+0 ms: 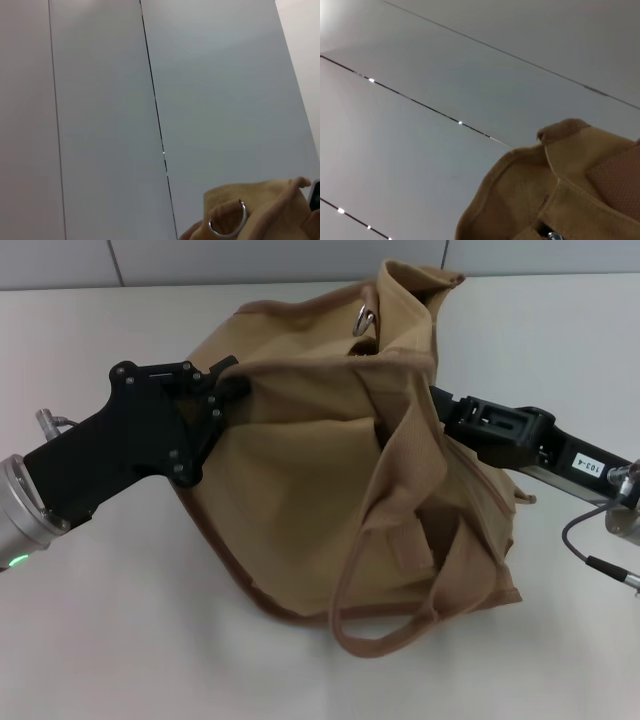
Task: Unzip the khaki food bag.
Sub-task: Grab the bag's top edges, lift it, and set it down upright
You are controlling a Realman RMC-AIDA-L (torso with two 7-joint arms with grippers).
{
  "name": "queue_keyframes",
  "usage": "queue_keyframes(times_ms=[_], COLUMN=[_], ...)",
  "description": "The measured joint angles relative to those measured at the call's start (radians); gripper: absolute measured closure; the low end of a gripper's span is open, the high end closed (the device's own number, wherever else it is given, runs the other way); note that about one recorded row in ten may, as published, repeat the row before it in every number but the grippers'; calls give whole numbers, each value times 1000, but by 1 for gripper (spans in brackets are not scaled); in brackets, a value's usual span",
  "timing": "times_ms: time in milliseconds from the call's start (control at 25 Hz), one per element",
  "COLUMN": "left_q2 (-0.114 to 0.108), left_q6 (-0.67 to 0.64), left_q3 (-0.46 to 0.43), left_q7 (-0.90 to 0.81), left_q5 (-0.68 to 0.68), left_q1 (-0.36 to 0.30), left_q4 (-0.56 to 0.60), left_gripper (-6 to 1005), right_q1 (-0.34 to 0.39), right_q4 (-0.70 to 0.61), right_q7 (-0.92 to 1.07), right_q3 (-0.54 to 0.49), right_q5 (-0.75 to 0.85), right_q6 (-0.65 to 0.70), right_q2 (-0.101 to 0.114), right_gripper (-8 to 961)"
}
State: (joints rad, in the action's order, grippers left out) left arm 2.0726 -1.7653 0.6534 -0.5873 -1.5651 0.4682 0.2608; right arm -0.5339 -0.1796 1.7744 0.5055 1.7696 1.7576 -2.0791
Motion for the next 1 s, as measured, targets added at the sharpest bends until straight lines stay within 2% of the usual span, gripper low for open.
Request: queue_keyframes(times_ms=[200, 360, 1000], left_q2=[1, 1, 0], left_q6=[7, 8, 39], left_q3=[0, 0, -23], left_q7=[7, 7, 8], left_q5=[1, 1, 8], left_q1=[4, 5, -15], left_q4=[0, 0, -2], left_gripper=[942, 942, 942], right_q1=[-5, -4, 17], right_q4=[0, 0, -17], right_q7=[-11, -22, -28], right_q3=[1, 1, 0], right_q5=[2, 3, 4], right_q6=[3, 5, -17], right_q2=[-1, -1, 0], right_gripper=[862, 919, 954])
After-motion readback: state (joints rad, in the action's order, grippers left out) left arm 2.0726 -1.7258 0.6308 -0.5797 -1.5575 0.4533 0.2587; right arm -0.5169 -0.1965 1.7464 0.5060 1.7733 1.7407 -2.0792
